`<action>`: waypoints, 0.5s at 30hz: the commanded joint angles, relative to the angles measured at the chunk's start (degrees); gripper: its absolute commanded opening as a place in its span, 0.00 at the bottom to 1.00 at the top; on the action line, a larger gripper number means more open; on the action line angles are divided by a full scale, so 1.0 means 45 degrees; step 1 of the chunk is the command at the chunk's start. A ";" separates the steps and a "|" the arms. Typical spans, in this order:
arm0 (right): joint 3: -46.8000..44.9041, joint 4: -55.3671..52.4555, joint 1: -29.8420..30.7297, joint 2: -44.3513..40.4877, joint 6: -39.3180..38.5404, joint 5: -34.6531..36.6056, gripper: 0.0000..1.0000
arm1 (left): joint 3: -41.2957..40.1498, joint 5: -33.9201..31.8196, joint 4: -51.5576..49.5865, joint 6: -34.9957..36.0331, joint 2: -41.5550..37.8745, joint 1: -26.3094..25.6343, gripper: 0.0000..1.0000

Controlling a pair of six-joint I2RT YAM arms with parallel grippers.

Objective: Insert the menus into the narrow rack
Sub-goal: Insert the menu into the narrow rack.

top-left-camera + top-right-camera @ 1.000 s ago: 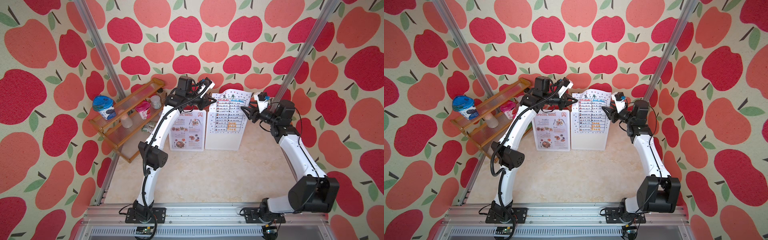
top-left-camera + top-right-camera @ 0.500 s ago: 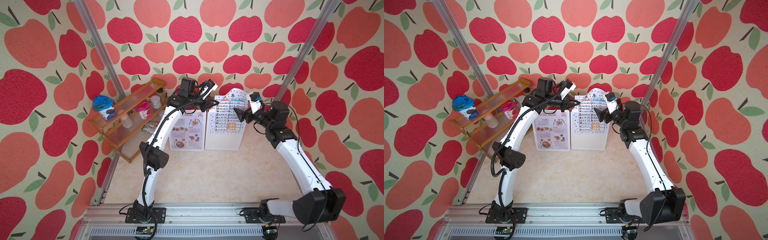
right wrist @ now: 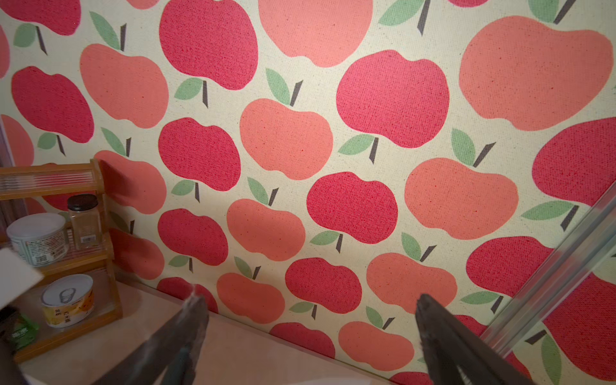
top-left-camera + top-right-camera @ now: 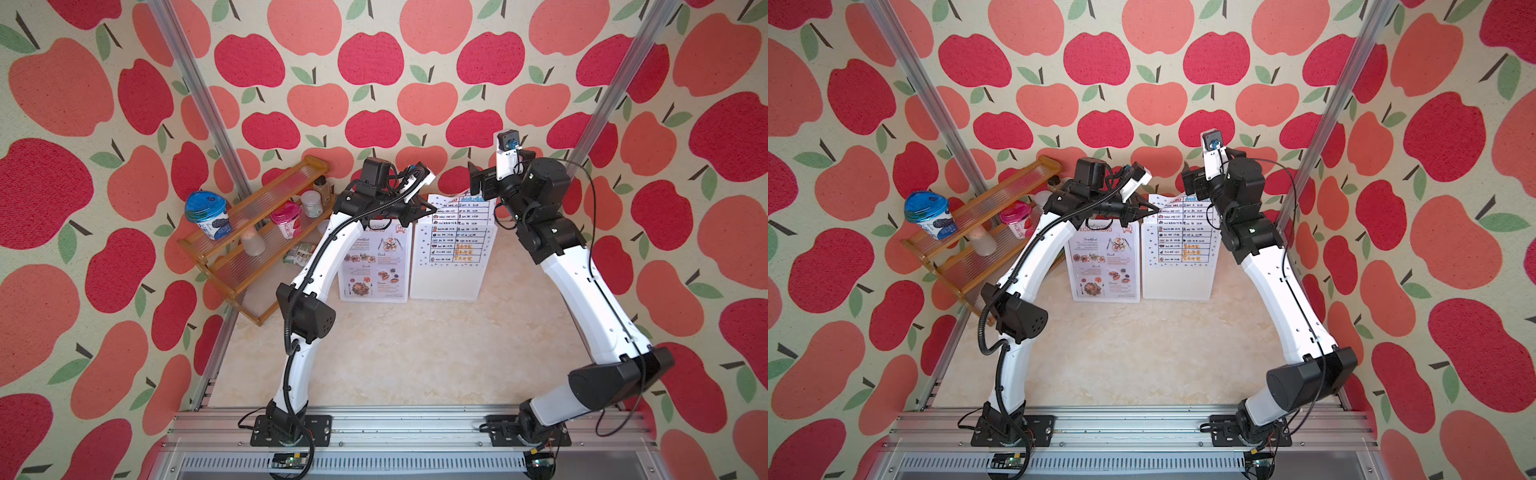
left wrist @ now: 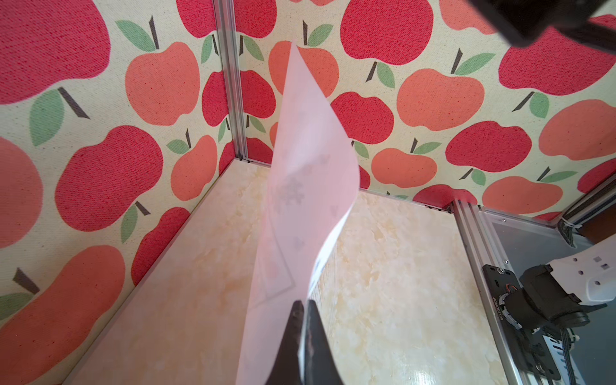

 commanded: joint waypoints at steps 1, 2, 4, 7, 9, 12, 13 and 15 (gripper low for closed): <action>0.1434 -0.1835 0.0152 0.1225 -0.0291 0.1297 0.99 | -0.0108 -0.0035 -0.0077 0.0302 -0.0570 0.0006 0.01; 0.1488 -0.1839 0.0152 0.1313 -0.0313 0.1306 0.99 | -0.0089 -0.0046 -0.0049 0.0302 -0.0576 0.0026 0.03; 0.1506 -0.1648 0.0152 0.1375 -0.0330 0.1314 0.99 | -0.0051 -0.0046 0.0063 0.0287 -0.0556 0.0031 0.08; 0.1754 -0.1832 0.0147 0.1486 -0.0319 0.1233 0.99 | 0.0008 -0.0026 0.0330 0.0217 -0.0464 0.0032 0.18; 0.2064 -0.2110 0.0149 0.1636 -0.0329 0.1353 0.99 | 0.0185 0.0008 0.0441 0.0151 -0.0331 0.0044 0.21; 0.2298 -0.2222 0.0130 0.1693 -0.0373 0.1315 0.99 | 0.0802 0.0112 0.0371 0.0010 0.0068 0.0040 0.24; 0.2331 -0.2211 0.0133 0.1678 -0.0390 0.1314 0.99 | 0.0995 0.0168 0.0345 0.0005 0.0207 0.0041 0.24; 0.2421 -0.2168 0.0116 0.1606 -0.0374 0.1225 0.99 | 0.1165 0.0189 0.0325 -0.0074 0.0393 0.0037 0.25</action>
